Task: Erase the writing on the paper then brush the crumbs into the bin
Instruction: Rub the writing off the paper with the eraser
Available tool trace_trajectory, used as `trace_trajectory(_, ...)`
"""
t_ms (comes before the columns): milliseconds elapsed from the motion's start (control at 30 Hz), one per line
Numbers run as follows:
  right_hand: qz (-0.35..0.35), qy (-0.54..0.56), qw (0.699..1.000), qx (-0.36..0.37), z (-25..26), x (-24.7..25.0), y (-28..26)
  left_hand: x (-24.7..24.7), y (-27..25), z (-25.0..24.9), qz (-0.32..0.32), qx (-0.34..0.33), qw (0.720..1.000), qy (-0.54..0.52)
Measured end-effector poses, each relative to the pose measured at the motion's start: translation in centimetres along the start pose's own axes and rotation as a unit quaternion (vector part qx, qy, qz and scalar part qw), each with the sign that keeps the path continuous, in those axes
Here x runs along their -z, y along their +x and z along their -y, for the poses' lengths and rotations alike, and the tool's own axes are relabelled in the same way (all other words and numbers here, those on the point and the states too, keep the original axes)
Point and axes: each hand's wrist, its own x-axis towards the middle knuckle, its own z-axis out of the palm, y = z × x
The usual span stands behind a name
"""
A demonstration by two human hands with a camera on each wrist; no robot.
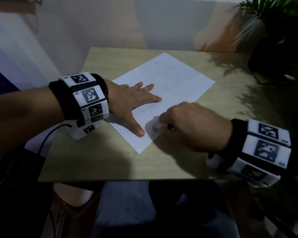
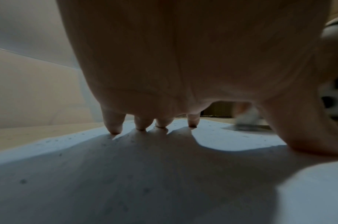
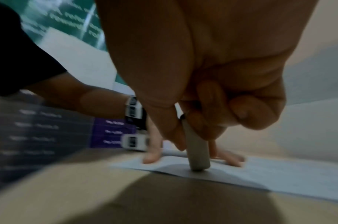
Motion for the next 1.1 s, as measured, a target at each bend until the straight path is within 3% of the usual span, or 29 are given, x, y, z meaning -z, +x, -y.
trace_trajectory(67, 0.024, 0.012, 1.000, 0.011, 0.2, 0.2, 0.5, 0.0, 0.0, 0.0, 0.000, 0.000, 1.000, -0.001)
trace_trajectory(200, -0.031, -0.030, 0.994, -0.100, -2.9, 1.7, 2.9, 0.1, 0.1, -0.1, -0.003, 0.001, 1.000, 0.002)
trace_trajectory(267, -0.036, -0.038, 0.995, -0.082, -1.5, 1.1, 2.9, -0.1, 0.2, 0.0, -0.011, -0.003, 1.000, -0.004)
trace_trajectory(367, 0.026, 0.007, 1.000, 0.002, 1.7, 0.5, 1.8, -0.3, 0.3, 0.1, -0.017, -0.008, 1.000, -0.008)
trace_trajectory(433, 0.028, 0.002, 1.000, -0.006, 0.7, 1.2, 2.7, -0.3, 0.4, 0.2, -0.019, -0.009, 1.000, -0.010)
trace_trajectory(567, -0.033, -0.036, 0.994, -0.099, -2.0, 1.6, 4.5, -0.4, 0.5, 0.2, -0.017, -0.003, 1.000, -0.009)
trace_trajectory(733, 0.007, -0.009, 1.000, -0.004, 1.1, 0.7, 3.1, -0.2, 0.5, 0.4, -0.006, -0.012, 1.000, -0.010)
trace_trajectory(867, 0.018, -0.009, 1.000, -0.010, -0.8, 1.8, 3.6, -0.2, 0.8, 1.9, 0.011, -0.020, 1.000, -0.016)
trace_trajectory(1000, -0.043, -0.069, 0.994, -0.070, -1.6, 1.5, 4.8, -0.4, 1.1, 2.0, 0.007, 0.008, 1.000, 0.009)
trace_trajectory(1100, -0.020, -0.038, 0.999, -0.021, -0.2, 0.9, 4.3, -0.2, 1.2, 2.0, 0.007, 0.007, 1.000, -0.003)
